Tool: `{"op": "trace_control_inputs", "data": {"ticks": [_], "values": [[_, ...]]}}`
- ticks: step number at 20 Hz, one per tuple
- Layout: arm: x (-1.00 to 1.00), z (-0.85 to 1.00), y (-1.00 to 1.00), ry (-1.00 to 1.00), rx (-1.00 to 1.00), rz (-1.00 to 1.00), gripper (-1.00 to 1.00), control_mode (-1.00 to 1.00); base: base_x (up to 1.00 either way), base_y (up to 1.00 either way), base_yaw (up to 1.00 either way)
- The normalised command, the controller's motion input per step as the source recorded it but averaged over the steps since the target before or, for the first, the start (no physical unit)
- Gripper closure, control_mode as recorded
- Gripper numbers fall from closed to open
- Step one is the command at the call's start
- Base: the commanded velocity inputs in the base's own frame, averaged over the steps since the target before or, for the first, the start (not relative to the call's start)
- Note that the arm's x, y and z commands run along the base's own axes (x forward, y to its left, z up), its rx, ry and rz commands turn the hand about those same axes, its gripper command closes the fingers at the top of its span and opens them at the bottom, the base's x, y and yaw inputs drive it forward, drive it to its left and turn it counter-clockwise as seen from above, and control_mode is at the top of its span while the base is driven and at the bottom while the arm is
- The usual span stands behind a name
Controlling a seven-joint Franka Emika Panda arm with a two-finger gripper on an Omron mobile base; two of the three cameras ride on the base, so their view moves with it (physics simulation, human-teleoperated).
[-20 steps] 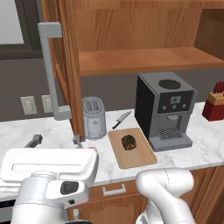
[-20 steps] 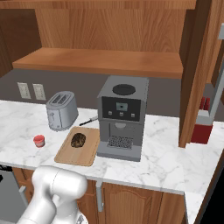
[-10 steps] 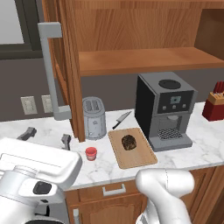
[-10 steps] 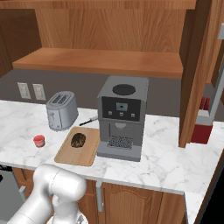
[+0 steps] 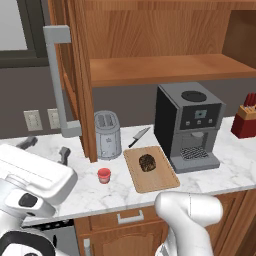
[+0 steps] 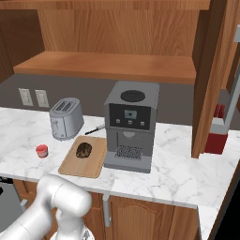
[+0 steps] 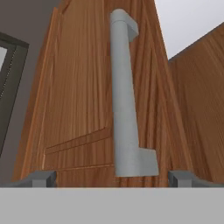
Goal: Pick the bread, place it on the cutting board, pick the jam, place it on the counter, and close the cabinet.
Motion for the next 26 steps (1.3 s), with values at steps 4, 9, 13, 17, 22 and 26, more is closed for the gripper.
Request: {"op": "trace_control_inputs", "data": {"ticks": [4,9,13,17,22,26], "values": [[0.24,-0.09,0.00,0.00,0.00,-0.01,-1.00,-1.00,0.00,0.00,0.00],[0.22,-0.05,0.00,-0.01,0.00,0.00,-1.00,-1.00,0.00,0.00,0.00],[0.06,0.00,0.00,-0.03,0.00,-0.05,-1.00,-1.00,0.00,0.00,0.00],[0.00,0.00,0.00,-0.02,0.00,-0.07,-1.00,-1.00,0.00,0.00,0.00],[0.00,0.00,0.00,-0.02,0.00,-0.09,-1.00,-1.00,0.00,0.00,0.00],[0.00,0.00,0.00,-0.02,0.00,-0.11,-1.00,-1.00,0.00,0.00,0.00]]}}
